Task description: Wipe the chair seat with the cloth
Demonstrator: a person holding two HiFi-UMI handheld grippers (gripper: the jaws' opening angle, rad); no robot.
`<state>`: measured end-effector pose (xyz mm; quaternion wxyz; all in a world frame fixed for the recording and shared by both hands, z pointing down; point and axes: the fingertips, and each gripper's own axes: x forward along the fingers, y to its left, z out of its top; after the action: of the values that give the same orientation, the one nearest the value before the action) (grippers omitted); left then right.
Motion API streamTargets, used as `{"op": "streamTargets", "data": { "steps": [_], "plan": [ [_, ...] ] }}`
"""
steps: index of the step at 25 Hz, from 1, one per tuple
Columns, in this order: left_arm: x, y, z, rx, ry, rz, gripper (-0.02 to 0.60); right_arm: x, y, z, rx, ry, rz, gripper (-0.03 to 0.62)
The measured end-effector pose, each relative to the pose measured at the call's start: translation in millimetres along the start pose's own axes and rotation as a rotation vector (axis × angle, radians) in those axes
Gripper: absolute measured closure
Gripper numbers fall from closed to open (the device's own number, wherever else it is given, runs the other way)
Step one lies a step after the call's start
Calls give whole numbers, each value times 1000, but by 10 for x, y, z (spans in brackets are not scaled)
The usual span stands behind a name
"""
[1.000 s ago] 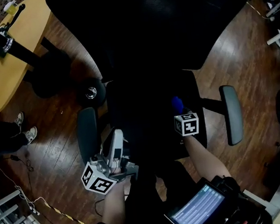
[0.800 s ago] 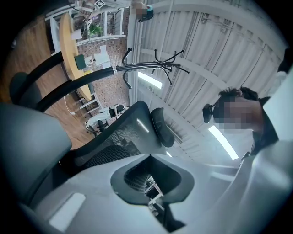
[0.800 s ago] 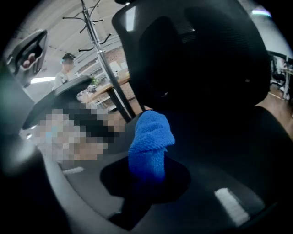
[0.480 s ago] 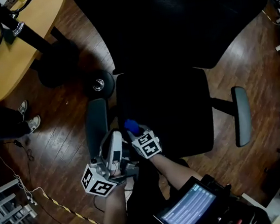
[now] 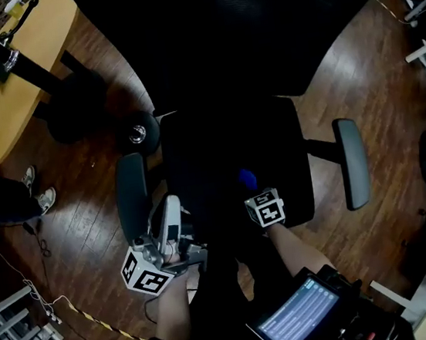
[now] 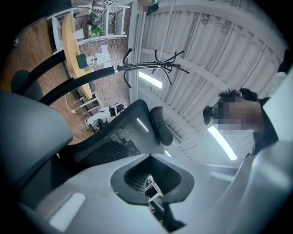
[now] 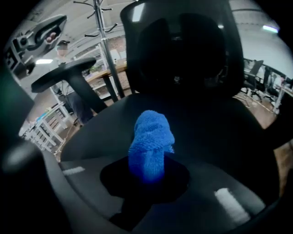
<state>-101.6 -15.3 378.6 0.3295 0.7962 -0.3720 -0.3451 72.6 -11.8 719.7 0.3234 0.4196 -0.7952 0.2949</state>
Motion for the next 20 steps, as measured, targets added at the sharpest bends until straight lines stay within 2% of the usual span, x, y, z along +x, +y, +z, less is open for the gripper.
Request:
{"op": "streamTargets", "data": {
  "steps": [4, 7, 13, 20],
  "plan": [
    [91, -81, -92, -13, 17, -19, 589, -583, -992, -293, 139, 11, -200, 546],
    [123, -120, -144, -16, 25, -29, 589, -905, -1447, -404, 205, -2, -283, 546],
    [119, -169, -182, -14, 30, -31, 589, -991, -1564, -438, 184, -9, -329, 546],
    [58, -205, -153, -8, 20, -32, 589, -999, -1570, -404, 185, -28, -324, 546]
  ]
}}
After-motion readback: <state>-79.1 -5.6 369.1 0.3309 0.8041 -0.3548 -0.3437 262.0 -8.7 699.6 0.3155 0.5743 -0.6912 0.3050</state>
